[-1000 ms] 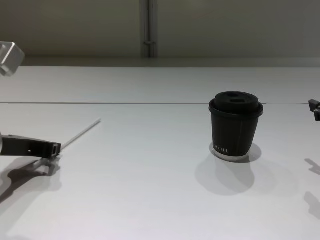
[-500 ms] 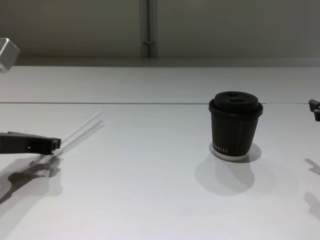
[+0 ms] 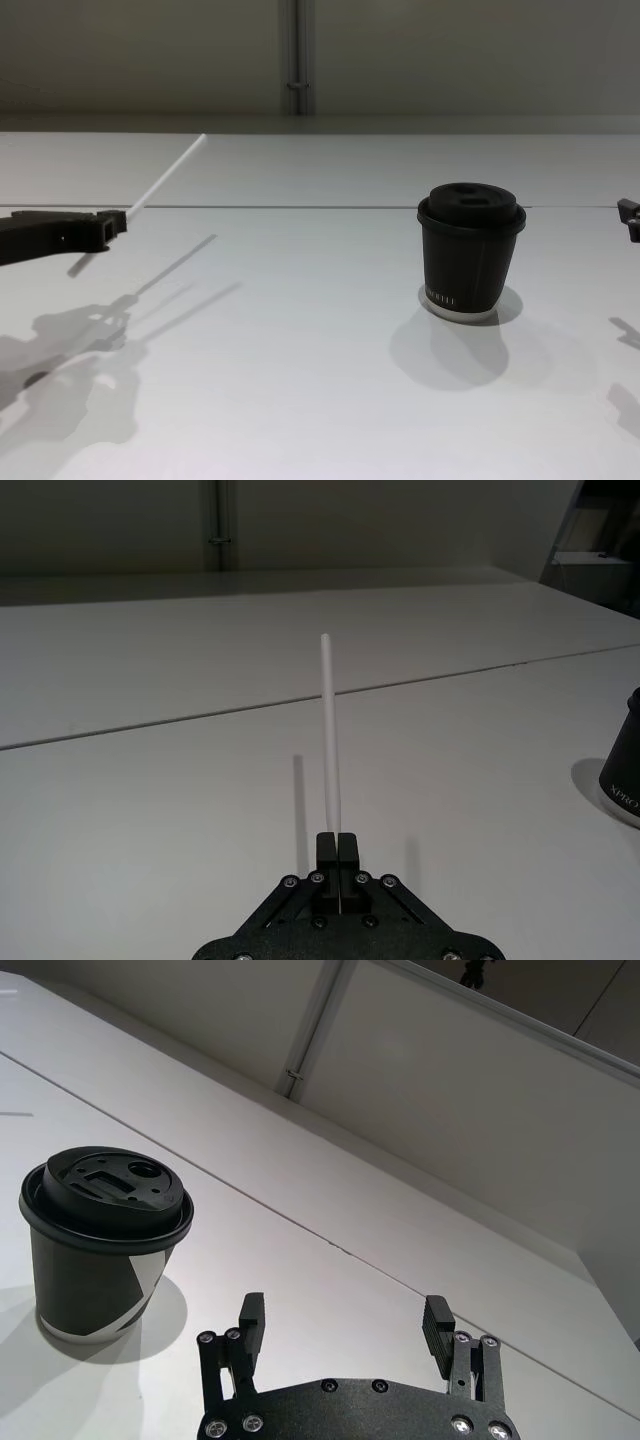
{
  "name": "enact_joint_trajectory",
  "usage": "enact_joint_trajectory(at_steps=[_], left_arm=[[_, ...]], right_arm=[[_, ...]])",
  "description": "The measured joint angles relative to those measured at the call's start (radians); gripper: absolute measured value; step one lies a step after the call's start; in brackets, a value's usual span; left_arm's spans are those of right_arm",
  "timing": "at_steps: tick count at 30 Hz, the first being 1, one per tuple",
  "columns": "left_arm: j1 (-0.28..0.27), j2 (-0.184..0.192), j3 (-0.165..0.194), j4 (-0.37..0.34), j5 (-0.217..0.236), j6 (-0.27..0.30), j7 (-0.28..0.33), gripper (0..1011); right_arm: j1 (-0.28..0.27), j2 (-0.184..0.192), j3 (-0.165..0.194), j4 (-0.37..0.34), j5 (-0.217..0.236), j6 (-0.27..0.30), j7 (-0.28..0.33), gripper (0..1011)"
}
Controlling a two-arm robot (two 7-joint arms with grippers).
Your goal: Pick up the straw with one hand, pass it to the other hand, and insert it into the cup.
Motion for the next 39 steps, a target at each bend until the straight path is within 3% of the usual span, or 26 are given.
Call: enact_joint_trajectory(at_steps=[9,19,27,39], left_arm=[[0.038,0.009,-0.021,-0.040,-0.087,-0.126,-0.089,0],[0.056,0.024,-0.018,-0.062,-0.173,-0.208,-0.219,0],[0.064,0.033,0.013,-0.087,-0.248,-0.256,-0.354,0],[0.071,0.039,0.065,-0.132,-0.323,-0.284,-0.486,0]], right_arm=[[0.000,0.000,0.000,0.000,0.000,0.000,0.000,1001],[0.000,0.000,0.000,0.000,0.000,0.000,0.000,1001],[0.000,0.000,0.000,0.000,0.000,0.000,0.000,1001],[0.000,0.000,0.000,0.000,0.000,0.000,0.000,1001]])
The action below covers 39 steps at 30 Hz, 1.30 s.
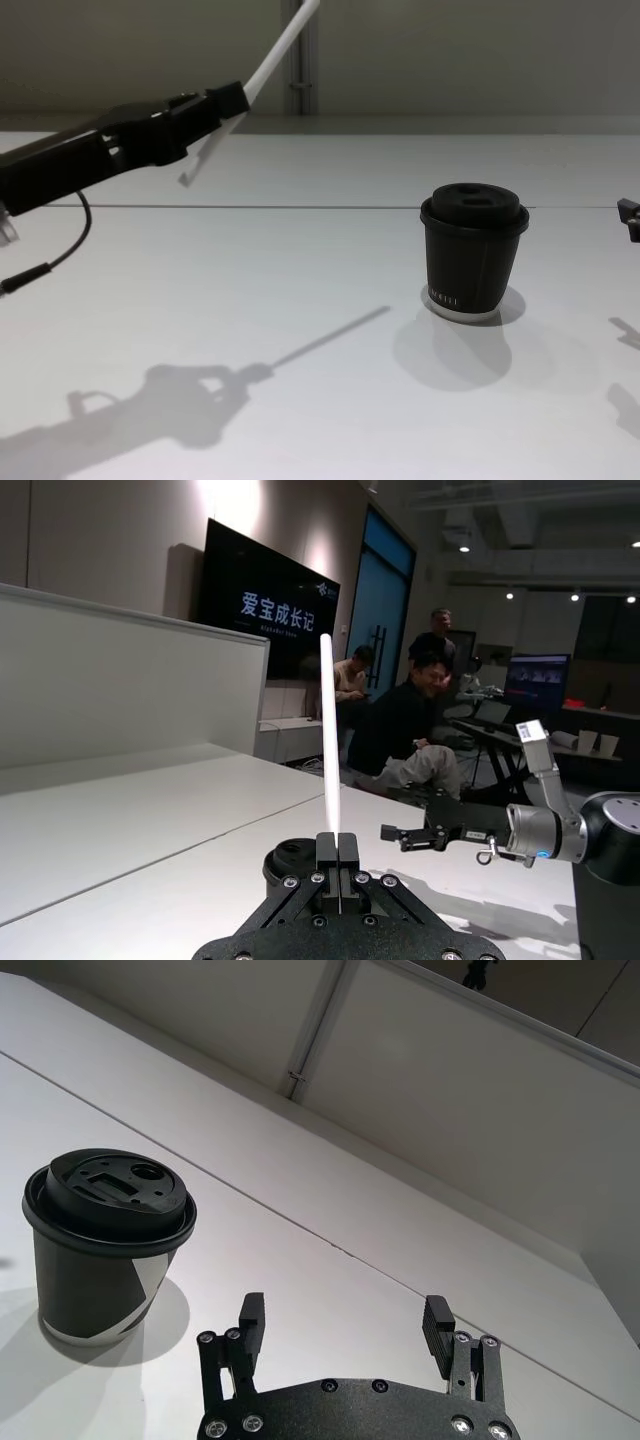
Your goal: Pick up the straw with one hand, pass it to the other hand, and insert it into the cup.
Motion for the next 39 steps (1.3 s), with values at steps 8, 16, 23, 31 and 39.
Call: enact_joint_trajectory(at_steps=[8,16,23,31,39], left_arm=[[0.005,0.002,0.038,-0.021,-0.037,-0.010,-0.058,0],[0.008,0.007,0.069,-0.033,-0.075,-0.023,-0.121,0],[0.004,0.016,0.099,-0.038,-0.107,-0.032,-0.190,0],[-0.001,0.025,0.138,-0.050,-0.128,-0.030,-0.239,0],[-0.018,0.035,0.185,-0.056,-0.137,-0.028,-0.290,0]], right_arm=[[0.000,0.000,0.000,0.000,0.000,0.000,0.000,1001],[0.000,0.000,0.000,0.000,0.000,0.000,0.000,1001],[0.000,0.000,0.000,0.000,0.000,0.000,0.000,1001],[0.000,0.000,0.000,0.000,0.000,0.000,0.000,1001],[0.000,0.000,0.000,0.000,0.000,0.000,0.000,1001]])
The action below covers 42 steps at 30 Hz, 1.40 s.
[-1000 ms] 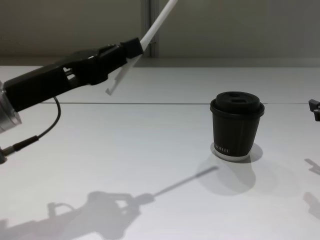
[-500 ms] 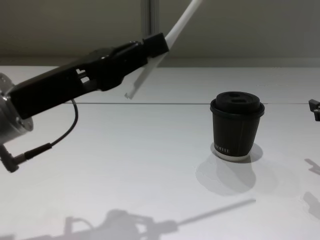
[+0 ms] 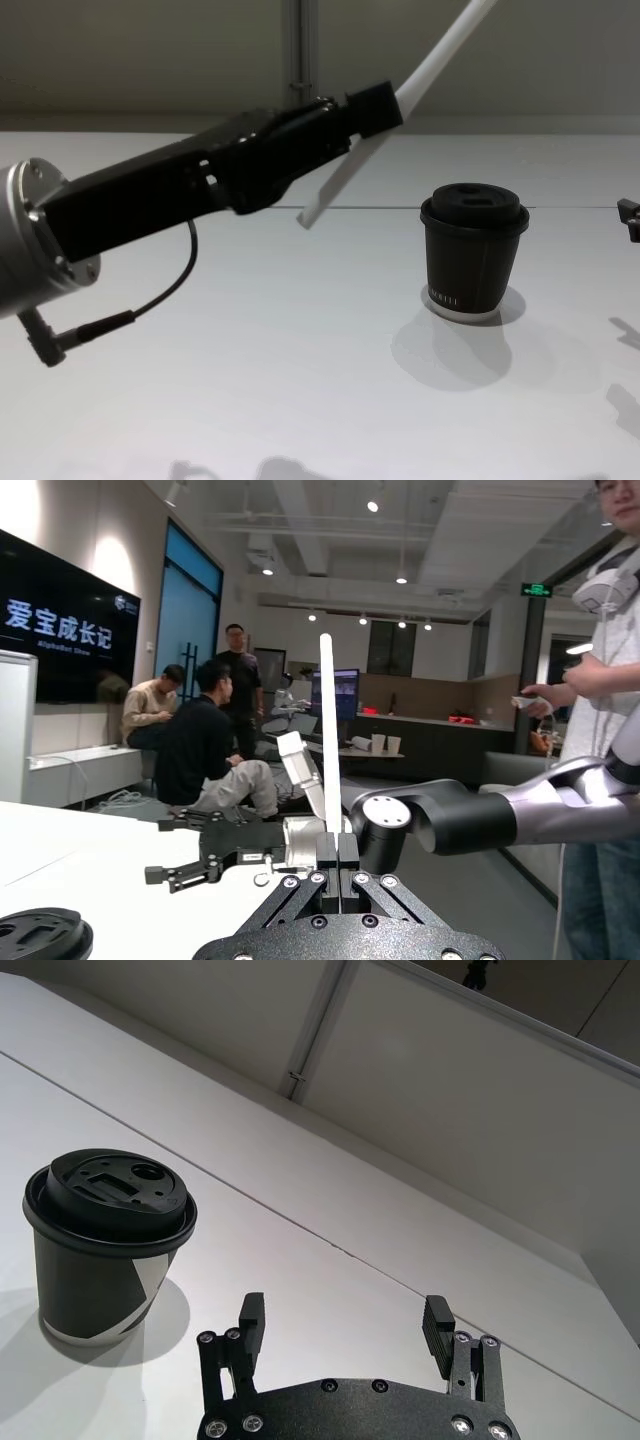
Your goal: Pick up the straw with one hand, pass it to the other hand, and insert it into the cup.
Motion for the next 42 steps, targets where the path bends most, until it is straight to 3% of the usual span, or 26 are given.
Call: enact_joint_trajectory(at_steps=[14,40,42], left_arm=[[-0.030,0.015,0.054,0.004,-0.003,-0.010,-0.034,0],[-0.026,0.014,0.049,0.004,-0.003,-0.009,-0.034,0],[-0.026,0.014,0.049,0.004,-0.003,-0.009,-0.034,0]], right_arm=[[0.000,0.000,0.000,0.000,0.000,0.000,0.000,1001],[0.000,0.000,0.000,0.000,0.000,0.000,0.000,1001],[-0.004,0.007,0.002,-0.005,0.003,-0.017,0.029,1001]])
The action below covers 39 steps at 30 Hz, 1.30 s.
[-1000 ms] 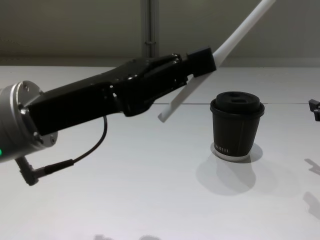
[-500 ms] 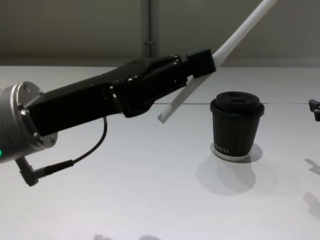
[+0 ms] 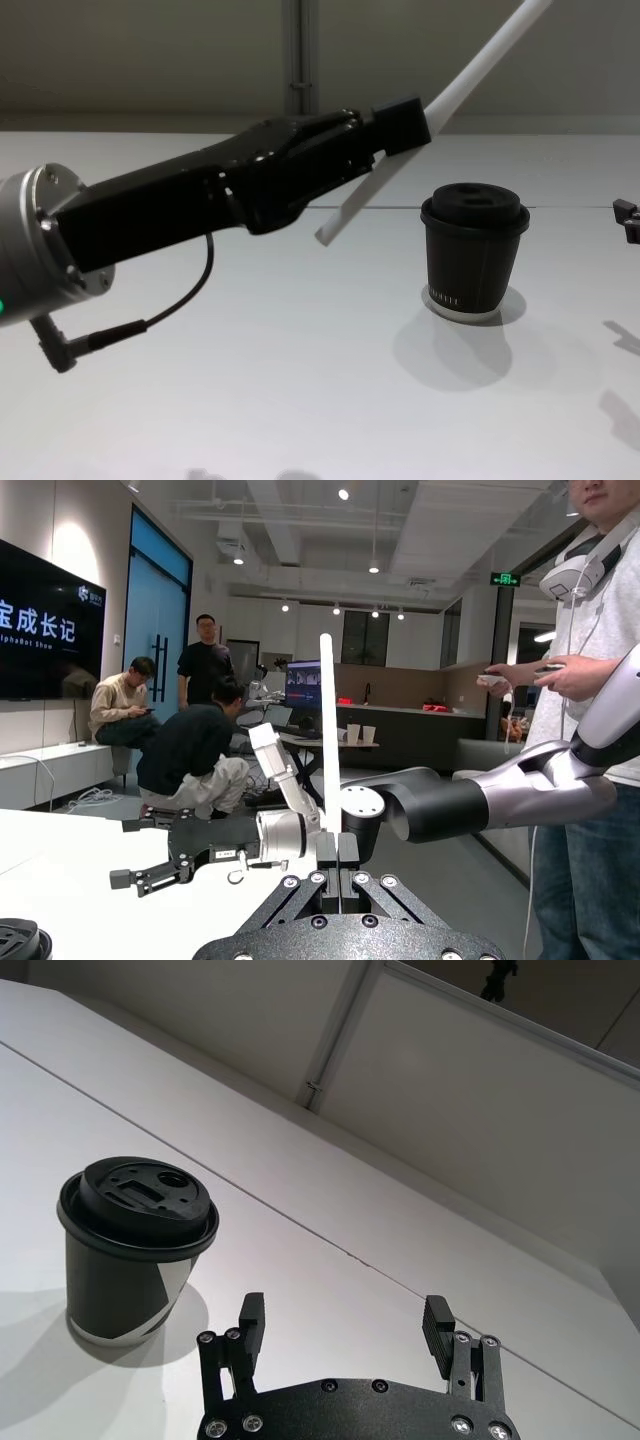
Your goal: Pick up the straw with one hand, pass it to the other hand, and insert it into the cup.
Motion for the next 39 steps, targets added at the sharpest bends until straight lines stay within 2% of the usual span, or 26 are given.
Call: enact_joint_trajectory(at_steps=[5,9,10,15,18,21,22,25,28,29,34,39], left_arm=[[0.000,0.000,0.000,0.000,0.000,0.000,0.000,0],[0.001,0.000,-0.001,0.000,0.000,0.001,0.000,0],[0.001,0.000,-0.001,0.000,0.000,0.001,0.000,0],[0.001,0.000,-0.001,0.000,0.000,0.001,0.000,0],[0.001,0.000,-0.001,0.000,0.000,0.001,0.000,0],[0.001,0.000,-0.001,0.000,0.000,0.001,0.000,0],[0.001,0.000,-0.001,0.000,0.000,0.002,0.000,0],[0.001,0.000,-0.001,0.000,0.000,0.001,0.000,0],[0.001,0.000,-0.001,0.000,0.000,0.001,0.000,0],[0.001,0.000,-0.001,0.000,0.000,0.002,0.000,0],[0.001,0.000,-0.001,0.000,0.000,0.001,0.000,0],[0.001,0.000,-0.001,0.000,0.000,0.001,0.000,0]], right_arm=[[-0.022,0.023,0.010,-0.024,0.021,-0.039,0.071,1001],[-0.053,0.048,0.028,-0.052,0.063,-0.074,0.144,1001],[-0.053,0.048,0.028,-0.052,0.063,-0.074,0.144,1001],[-0.096,0.080,0.057,-0.091,0.146,-0.115,0.256,1001],[-0.107,0.089,0.068,-0.100,0.181,-0.126,0.299,1001],[-0.119,0.099,0.085,-0.109,0.255,-0.139,0.384,1001],[-0.119,0.099,0.085,-0.109,0.255,-0.139,0.384,1001],[-0.126,0.102,0.098,-0.112,0.341,-0.145,0.484,1001],[-0.128,0.099,0.105,-0.113,0.389,-0.143,0.535,1001],[-0.128,0.095,0.109,-0.112,0.420,-0.139,0.568,1001],[-0.123,0.078,0.115,-0.106,0.492,-0.123,0.659,1001],[-0.115,0.067,0.116,-0.099,0.525,-0.114,0.725,1001]])
